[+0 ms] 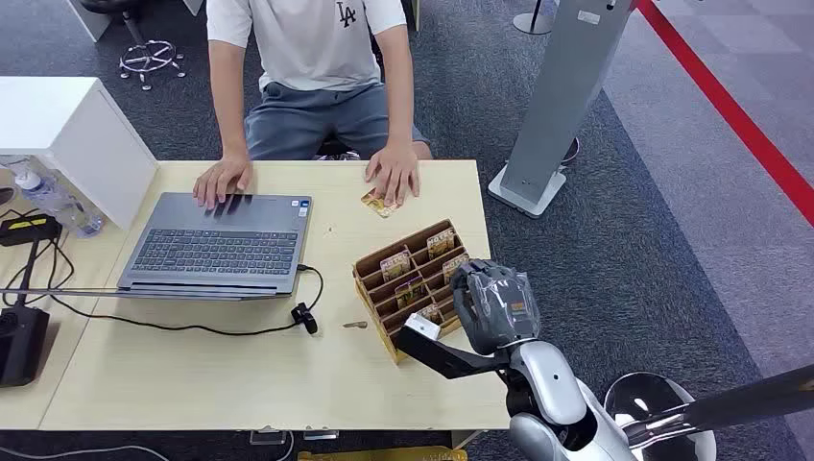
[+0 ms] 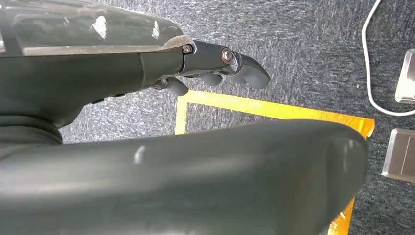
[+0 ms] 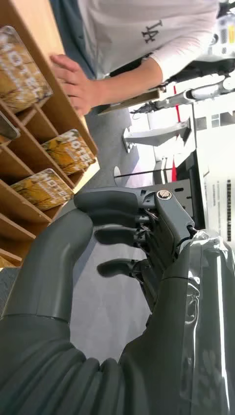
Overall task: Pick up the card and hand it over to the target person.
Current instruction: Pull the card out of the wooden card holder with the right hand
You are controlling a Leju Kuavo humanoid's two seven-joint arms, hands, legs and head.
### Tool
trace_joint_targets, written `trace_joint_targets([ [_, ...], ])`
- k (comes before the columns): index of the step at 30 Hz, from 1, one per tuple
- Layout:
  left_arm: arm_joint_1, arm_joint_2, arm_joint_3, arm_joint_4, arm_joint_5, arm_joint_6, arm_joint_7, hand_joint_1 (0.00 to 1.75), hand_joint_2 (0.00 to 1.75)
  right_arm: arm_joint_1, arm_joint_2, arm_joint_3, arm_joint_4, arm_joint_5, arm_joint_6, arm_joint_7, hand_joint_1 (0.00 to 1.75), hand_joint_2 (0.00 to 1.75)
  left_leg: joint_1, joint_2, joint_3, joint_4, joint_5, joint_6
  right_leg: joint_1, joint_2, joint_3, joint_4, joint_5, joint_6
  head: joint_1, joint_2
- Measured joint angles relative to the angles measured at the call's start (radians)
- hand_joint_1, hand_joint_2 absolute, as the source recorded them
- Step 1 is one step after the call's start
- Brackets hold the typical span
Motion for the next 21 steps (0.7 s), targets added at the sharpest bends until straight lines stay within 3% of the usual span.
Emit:
trace_joint_targets([
  [5,0.000,0.000,-0.002,-0.001,0.005,0.002,0.004,0.00,0.00,-0.010,0.008,0.022,0.059,-0.021,0.001,-0.005,1.20,1.75,0.000,-0.001,0.000,0.000,0.000,0.000,0.000,-0.001,0.001,0.000,0.000,0.000,0.000,0.000],
  [7,0.000,0.001,-0.004,-0.001,0.007,0.001,0.005,0.00,0.00,-0.015,0.016,0.033,0.085,-0.025,0.003,-0.012,0.91,1.75,0.000,-0.001,0.000,0.000,0.000,0.000,0.000,-0.001,0.001,0.000,0.000,0.000,0.000,0.000],
  [9,0.000,0.001,-0.007,-0.002,0.007,-0.001,0.004,0.00,0.00,-0.022,0.024,0.046,0.112,-0.026,0.006,-0.021,0.74,1.75,0.000,-0.001,0.000,0.000,0.000,0.000,0.000,-0.001,0.001,0.000,0.000,0.000,0.000,0.000],
  [12,0.000,0.001,-0.009,-0.003,0.009,-0.005,0.002,0.00,0.00,-0.032,0.033,0.061,0.137,-0.021,0.010,-0.031,0.84,1.75,0.000,-0.001,0.000,0.000,0.000,0.000,0.000,-0.001,0.001,0.000,-0.001,0.000,0.000,0.000],
  [16,0.000,-0.001,-0.009,-0.002,0.012,-0.007,-0.002,0.00,0.00,-0.044,0.032,0.073,0.144,-0.015,0.014,-0.038,0.80,1.75,0.000,-0.001,0.000,0.000,0.000,0.000,0.000,-0.001,0.000,0.000,0.000,0.000,0.000,0.000],
  [21,0.000,0.000,-0.010,-0.002,0.018,-0.007,0.001,0.00,0.00,-0.050,0.024,0.079,0.121,-0.022,0.016,-0.046,1.25,1.75,0.000,-0.002,-0.001,0.001,0.000,0.000,0.000,-0.002,0.000,0.001,-0.001,0.000,0.000,0.000],
])
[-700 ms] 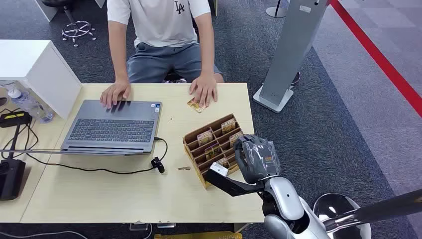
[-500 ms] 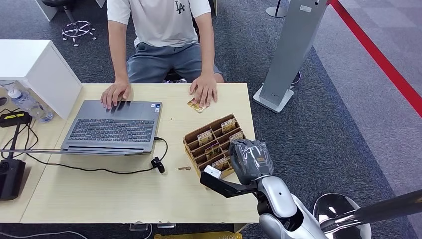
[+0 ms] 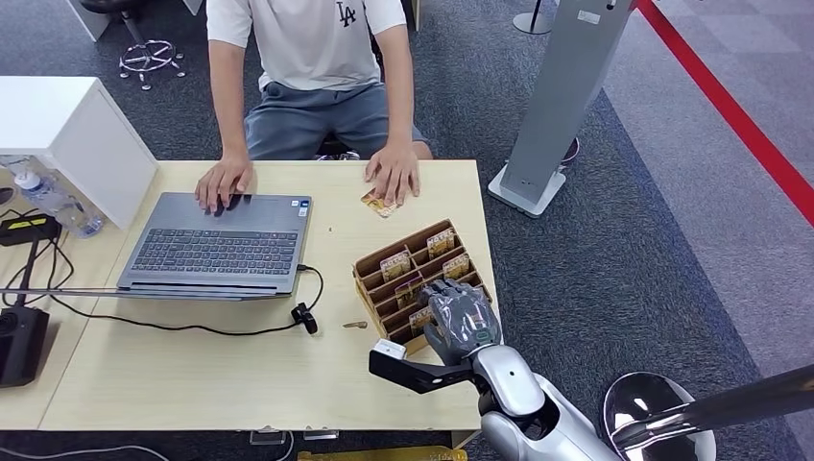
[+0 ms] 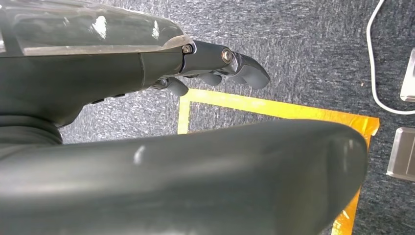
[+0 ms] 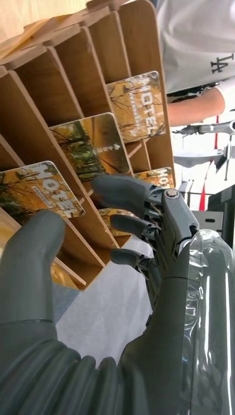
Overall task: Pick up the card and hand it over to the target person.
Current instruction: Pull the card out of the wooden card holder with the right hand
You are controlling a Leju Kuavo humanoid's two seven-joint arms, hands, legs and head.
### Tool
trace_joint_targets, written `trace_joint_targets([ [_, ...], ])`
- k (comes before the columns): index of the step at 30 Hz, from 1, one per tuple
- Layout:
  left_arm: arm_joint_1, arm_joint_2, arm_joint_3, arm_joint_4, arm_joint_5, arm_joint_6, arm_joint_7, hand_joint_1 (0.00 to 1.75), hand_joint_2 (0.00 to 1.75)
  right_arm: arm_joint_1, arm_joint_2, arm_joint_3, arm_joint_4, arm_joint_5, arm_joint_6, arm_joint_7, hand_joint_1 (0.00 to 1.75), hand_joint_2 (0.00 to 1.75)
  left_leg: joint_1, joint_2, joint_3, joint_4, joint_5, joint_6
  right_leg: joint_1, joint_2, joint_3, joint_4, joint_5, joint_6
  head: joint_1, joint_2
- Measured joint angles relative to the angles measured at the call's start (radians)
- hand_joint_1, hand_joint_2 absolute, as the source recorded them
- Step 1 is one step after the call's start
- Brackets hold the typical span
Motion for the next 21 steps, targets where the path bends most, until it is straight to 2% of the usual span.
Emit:
trace_joint_targets([
  [6,0.000,0.000,-0.003,-0.001,0.002,-0.001,0.000,0.00,0.00,-0.005,0.004,0.005,0.010,-0.016,-0.001,-0.013,1.07,1.75,0.000,-0.001,0.000,0.001,-0.001,0.000,0.000,-0.001,0.000,0.001,-0.001,0.000,0.000,0.000],
  [15,0.000,0.004,-0.009,-0.001,0.006,0.002,-0.002,0.00,0.00,-0.008,0.002,0.008,0.016,-0.029,-0.020,-0.012,1.03,1.75,0.000,-0.001,0.000,0.000,0.000,0.000,0.000,-0.001,0.000,0.000,0.000,0.000,0.000,0.000],
  [21,0.000,0.004,-0.012,-0.001,0.016,0.002,-0.003,0.00,0.00,0.002,-0.034,-0.011,-0.103,-0.002,-0.043,0.020,1.06,1.75,0.000,-0.002,-0.002,0.002,-0.001,0.000,0.000,-0.002,-0.001,0.002,-0.001,0.000,0.000,0.000],
])
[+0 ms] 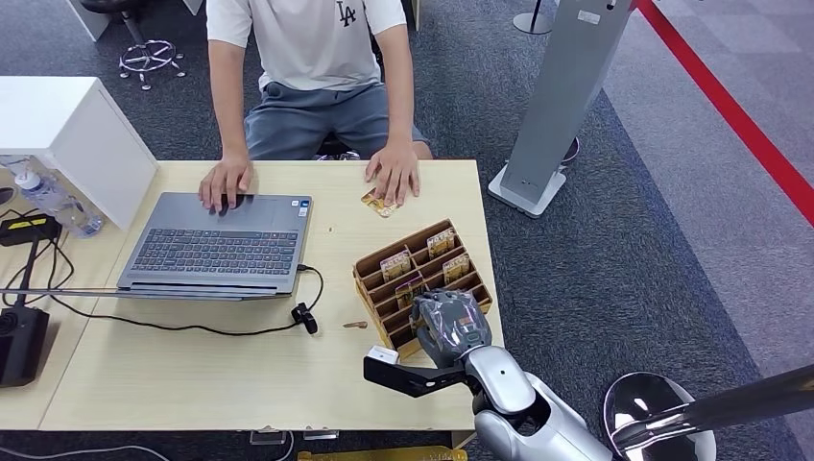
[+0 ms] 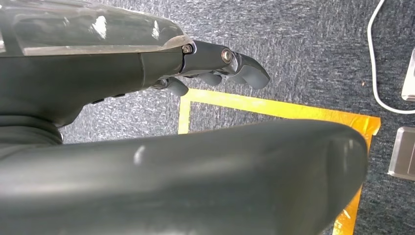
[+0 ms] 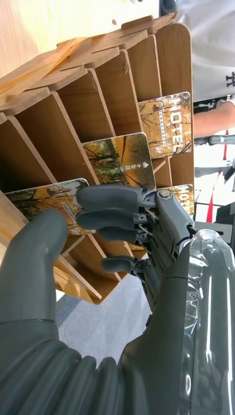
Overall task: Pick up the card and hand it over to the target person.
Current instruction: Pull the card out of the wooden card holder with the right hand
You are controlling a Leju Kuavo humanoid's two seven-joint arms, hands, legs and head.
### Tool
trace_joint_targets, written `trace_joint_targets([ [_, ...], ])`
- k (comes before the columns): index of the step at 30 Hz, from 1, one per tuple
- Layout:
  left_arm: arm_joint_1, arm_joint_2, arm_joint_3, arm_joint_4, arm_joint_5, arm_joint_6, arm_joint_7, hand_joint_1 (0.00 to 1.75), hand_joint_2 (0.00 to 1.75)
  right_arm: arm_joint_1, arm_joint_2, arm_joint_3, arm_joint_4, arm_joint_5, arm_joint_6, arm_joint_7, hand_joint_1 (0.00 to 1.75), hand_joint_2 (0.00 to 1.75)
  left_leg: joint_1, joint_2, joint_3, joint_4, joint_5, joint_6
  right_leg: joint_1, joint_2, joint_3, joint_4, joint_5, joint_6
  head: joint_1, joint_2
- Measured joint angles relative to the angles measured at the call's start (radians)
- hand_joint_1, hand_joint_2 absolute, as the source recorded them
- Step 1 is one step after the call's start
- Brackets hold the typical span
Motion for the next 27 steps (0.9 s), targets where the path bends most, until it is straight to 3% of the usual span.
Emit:
trace_joint_targets([
  [6,-0.001,0.000,-0.003,0.000,0.004,0.002,0.001,0.00,0.00,-0.002,-0.031,-0.004,-0.098,0.024,0.014,0.018,0.78,1.75,0.000,-0.001,-0.001,0.001,0.000,0.000,0.000,-0.001,-0.001,0.001,0.000,0.000,0.000,0.000],
  [19,-0.001,0.004,-0.012,-0.001,0.012,0.003,-0.005,0.00,0.00,-0.015,-0.005,-0.002,0.038,-0.029,0.001,0.007,0.97,1.75,0.000,0.000,0.001,-0.001,0.001,0.000,0.000,0.000,0.001,-0.001,0.001,0.000,0.000,0.000],
  [27,-0.001,0.007,-0.017,-0.002,0.014,0.001,-0.005,0.00,0.00,-0.011,0.006,-0.013,0.090,-0.049,-0.015,-0.001,0.73,1.75,0.000,0.000,0.002,-0.002,0.001,0.000,0.000,0.000,0.002,-0.002,0.001,0.000,0.000,0.000],
])
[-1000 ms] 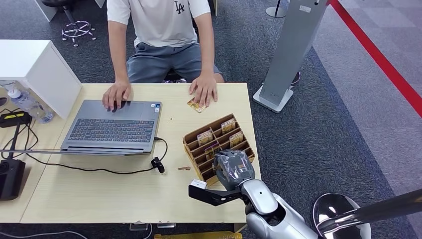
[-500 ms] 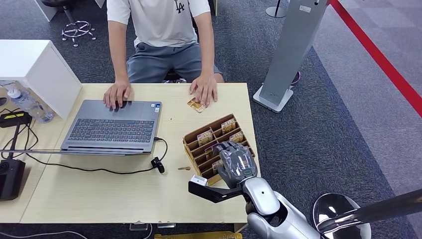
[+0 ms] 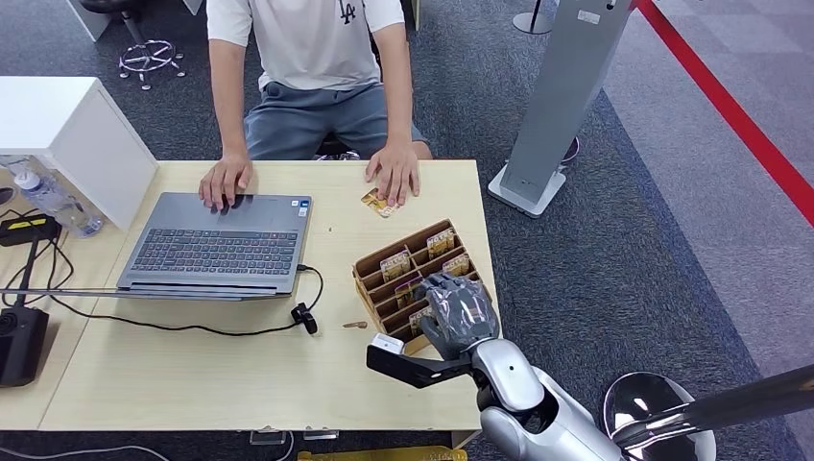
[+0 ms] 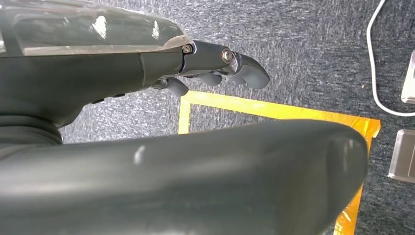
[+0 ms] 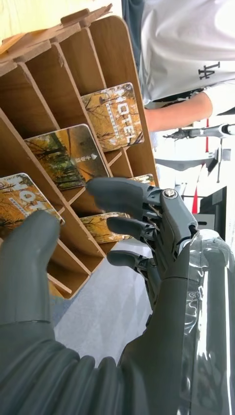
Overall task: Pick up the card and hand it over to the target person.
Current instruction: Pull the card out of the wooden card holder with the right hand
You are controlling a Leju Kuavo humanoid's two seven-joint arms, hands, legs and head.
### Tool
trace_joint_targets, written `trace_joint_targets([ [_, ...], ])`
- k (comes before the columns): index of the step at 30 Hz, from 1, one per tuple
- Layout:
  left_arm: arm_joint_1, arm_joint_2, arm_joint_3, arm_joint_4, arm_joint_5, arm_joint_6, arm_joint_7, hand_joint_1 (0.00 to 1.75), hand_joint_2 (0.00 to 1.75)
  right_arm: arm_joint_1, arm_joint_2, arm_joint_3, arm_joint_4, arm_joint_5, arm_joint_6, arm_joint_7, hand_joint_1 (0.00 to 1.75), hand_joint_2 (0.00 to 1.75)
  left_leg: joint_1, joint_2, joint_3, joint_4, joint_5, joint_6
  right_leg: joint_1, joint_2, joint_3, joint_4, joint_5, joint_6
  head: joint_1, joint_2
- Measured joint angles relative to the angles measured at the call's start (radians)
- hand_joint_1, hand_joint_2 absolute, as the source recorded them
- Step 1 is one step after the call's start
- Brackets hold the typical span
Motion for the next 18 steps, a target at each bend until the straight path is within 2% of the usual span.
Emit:
trace_joint_targets([
  [18,0.000,-0.001,-0.007,0.000,0.002,-0.002,0.000,0.00,0.00,0.006,0.006,-0.007,0.020,-0.018,-0.015,-0.005,0.80,1.75,0.000,0.000,-0.001,0.001,0.000,0.000,0.000,0.000,-0.001,0.001,0.000,0.000,0.000,0.000],
])
